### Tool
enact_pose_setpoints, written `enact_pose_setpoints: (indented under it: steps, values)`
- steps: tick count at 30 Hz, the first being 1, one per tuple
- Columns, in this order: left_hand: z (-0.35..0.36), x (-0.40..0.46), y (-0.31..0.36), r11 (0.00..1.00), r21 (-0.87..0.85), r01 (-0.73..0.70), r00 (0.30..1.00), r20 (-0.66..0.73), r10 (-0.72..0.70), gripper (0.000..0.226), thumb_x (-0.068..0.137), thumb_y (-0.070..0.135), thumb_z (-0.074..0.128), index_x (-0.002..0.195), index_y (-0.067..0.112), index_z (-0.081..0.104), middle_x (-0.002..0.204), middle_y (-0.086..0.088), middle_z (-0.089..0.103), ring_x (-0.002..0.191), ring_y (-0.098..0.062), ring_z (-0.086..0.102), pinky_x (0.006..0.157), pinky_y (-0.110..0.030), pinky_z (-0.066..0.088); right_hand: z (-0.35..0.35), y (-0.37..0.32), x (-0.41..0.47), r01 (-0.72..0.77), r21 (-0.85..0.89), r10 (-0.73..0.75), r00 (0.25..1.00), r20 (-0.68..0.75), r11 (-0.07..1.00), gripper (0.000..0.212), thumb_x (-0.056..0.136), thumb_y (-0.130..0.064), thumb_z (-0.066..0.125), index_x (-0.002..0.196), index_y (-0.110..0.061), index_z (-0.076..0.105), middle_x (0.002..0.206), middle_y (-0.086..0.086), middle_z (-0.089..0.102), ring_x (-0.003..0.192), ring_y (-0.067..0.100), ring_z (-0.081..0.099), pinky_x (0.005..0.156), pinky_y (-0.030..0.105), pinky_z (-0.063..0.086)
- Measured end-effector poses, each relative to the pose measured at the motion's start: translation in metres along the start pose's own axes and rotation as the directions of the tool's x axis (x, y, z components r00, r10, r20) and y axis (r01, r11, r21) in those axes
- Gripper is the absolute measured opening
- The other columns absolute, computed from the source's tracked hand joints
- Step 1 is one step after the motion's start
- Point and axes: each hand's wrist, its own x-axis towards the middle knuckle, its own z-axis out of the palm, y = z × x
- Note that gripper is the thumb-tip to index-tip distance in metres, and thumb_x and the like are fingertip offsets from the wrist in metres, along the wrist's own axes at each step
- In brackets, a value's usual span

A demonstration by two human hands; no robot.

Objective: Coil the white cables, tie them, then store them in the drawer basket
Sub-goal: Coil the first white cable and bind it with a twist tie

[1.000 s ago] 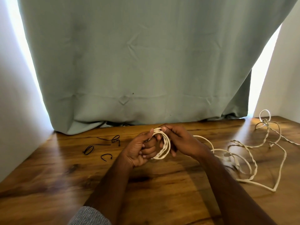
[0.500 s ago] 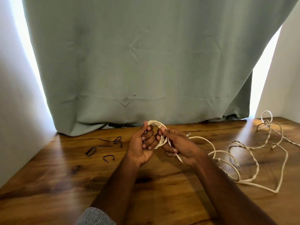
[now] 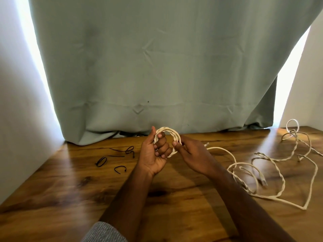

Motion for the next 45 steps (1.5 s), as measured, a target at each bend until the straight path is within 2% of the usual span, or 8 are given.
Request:
enact_pose_setpoints:
  steps: [10,18,23,30,34,39,42,45]
  values:
    - [-0.005,0.008,0.01,0.982,-0.118,-0.148,0.987,-0.08,0.139,0.033,0.104,0.03,0.037,0.078,0.013,0.049,0.061,0.004,0.041,0.051,-0.008,0.04,0.053,-0.023,0.039,-0.005,0.007,-0.005,0.101,-0.596,0.008,0.984,0.178,0.797,0.034,0.105,-0.048,0.033,0.124,-0.025,0.051,0.106,0.007,0.069,0.096,0.029,0.065,0.08,0.041,0.05]
    - [0.004,0.014,0.0,0.961,0.219,-0.168,0.917,-0.322,0.233,0.031,0.106,0.023,0.039,0.082,0.008,0.05,0.059,-0.003,0.052,0.05,-0.014,0.055,0.051,-0.025,0.049,0.005,-0.017,-0.004,0.219,-0.574,-0.061,0.957,0.282,0.789,0.035,0.099,-0.039,0.052,0.132,-0.028,0.052,0.117,0.007,0.067,0.107,0.03,0.063,0.088,0.041,0.049]
    - [0.005,0.004,-0.008,0.625,0.773,-0.105,0.932,-0.142,0.333,0.023,0.107,0.022,0.038,0.097,0.004,0.05,0.071,-0.008,0.059,0.054,-0.01,0.058,0.052,-0.022,0.049,-0.003,-0.01,-0.002,0.257,-0.545,-0.193,0.966,0.173,0.798,0.028,0.094,-0.032,0.056,0.121,-0.03,0.063,0.102,0.0,0.072,0.091,0.022,0.067,0.077,0.036,0.054]
    - [-0.003,-0.003,-0.017,0.331,0.94,-0.079,0.978,0.008,0.211,0.023,0.106,0.022,0.043,0.1,0.002,0.053,0.068,-0.002,0.059,0.053,-0.006,0.057,0.053,-0.024,0.048,-0.029,0.008,0.0,0.264,-0.309,-0.225,0.962,0.158,0.913,0.021,0.084,-0.018,0.066,0.102,-0.027,0.071,0.097,-0.01,0.071,0.085,0.008,0.063,0.072,0.025,0.05]
    - [-0.01,-0.005,-0.021,0.338,0.939,0.066,0.998,-0.07,0.002,0.032,0.106,0.03,0.04,0.094,0.004,0.053,0.062,-0.008,0.057,0.043,-0.018,0.047,0.049,-0.031,0.038,-0.042,0.017,0.002,0.239,-0.292,-0.237,0.971,0.041,0.926,0.014,0.091,-0.017,0.068,0.103,-0.021,0.074,0.095,-0.005,0.072,0.084,0.008,0.062,0.074,0.031,0.054]
    - [0.001,-0.005,-0.019,0.592,0.752,0.289,0.94,-0.107,-0.323,0.058,0.103,0.055,0.028,0.079,0.012,0.058,0.05,0.0,0.034,0.033,-0.009,0.023,0.045,-0.025,0.015,-0.036,0.015,0.003,0.179,-0.205,-0.184,0.983,-0.007,0.962,0.047,0.092,-0.049,0.042,0.11,-0.021,0.076,0.098,-0.003,0.074,0.084,0.011,0.068,0.073,0.033,0.057]
    - [0.001,-0.004,-0.014,0.714,0.594,0.369,0.891,-0.009,-0.454,0.067,0.096,0.069,0.025,0.076,0.013,0.055,0.047,0.004,0.03,0.03,-0.005,0.021,0.042,-0.023,0.01,-0.032,0.022,0.005,0.151,-0.187,-0.16,0.987,-0.03,0.971,0.039,0.095,-0.041,0.049,0.113,-0.018,0.075,0.097,0.001,0.074,0.083,0.014,0.069,0.075,0.035,0.056]
    - [0.002,-0.006,-0.009,0.805,0.507,0.309,0.913,0.077,-0.399,0.045,0.095,0.053,0.048,0.078,0.012,0.051,0.045,0.007,0.029,0.03,-0.003,0.021,0.039,-0.019,0.013,-0.029,0.022,0.003,0.122,-0.04,-0.123,0.992,-0.023,0.992,0.022,0.098,-0.024,0.056,0.106,-0.018,0.076,0.092,-0.003,0.075,0.08,0.007,0.068,0.073,0.024,0.052]
